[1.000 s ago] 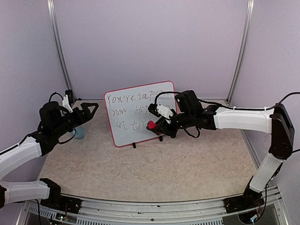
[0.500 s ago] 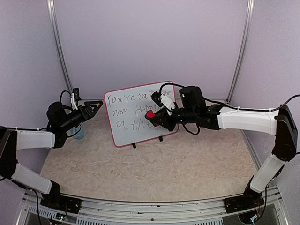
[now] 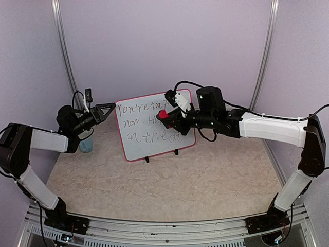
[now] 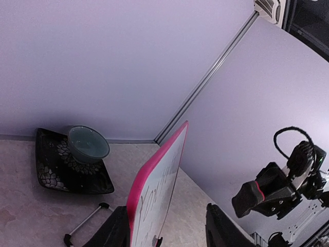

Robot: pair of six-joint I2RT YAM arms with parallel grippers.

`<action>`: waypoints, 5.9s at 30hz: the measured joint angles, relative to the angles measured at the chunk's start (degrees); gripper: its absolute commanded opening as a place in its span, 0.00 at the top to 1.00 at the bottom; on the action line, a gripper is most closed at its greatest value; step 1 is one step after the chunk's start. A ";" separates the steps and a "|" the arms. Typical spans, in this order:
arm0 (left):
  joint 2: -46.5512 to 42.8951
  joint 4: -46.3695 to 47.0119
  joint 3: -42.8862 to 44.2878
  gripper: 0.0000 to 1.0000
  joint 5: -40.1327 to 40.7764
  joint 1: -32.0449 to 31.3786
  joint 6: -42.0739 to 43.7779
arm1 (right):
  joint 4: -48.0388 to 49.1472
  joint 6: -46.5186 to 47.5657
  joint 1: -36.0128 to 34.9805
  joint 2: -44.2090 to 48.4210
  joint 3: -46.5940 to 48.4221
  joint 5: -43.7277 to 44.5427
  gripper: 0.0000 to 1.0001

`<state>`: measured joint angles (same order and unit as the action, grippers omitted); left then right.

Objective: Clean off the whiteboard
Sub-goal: Move the whiteboard to the center of the board, then hold the whiteboard at the center of the board.

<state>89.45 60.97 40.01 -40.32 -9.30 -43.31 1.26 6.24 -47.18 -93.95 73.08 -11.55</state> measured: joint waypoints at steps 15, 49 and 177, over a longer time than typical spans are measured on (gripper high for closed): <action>1.57 -0.24 -0.28 0.54 2.93 0.24 2.99 | -1.95 -2.36 -6.29 -12.24 18.16 8.20 0.71; -0.46 7.85 -11.85 0.99 10.86 -8.28 4.50 | -4.66 -3.17 -6.38 -12.24 18.16 7.74 0.71; -22.93 -49.72 3.52 0.68 23.82 -18.97 7.39 | -12.31 -12.17 -15.72 -20.48 28.44 19.78 0.90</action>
<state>66.52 11.25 43.53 -16.49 -28.27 -35.92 -11.05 -5.93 -62.89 -114.43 101.51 8.23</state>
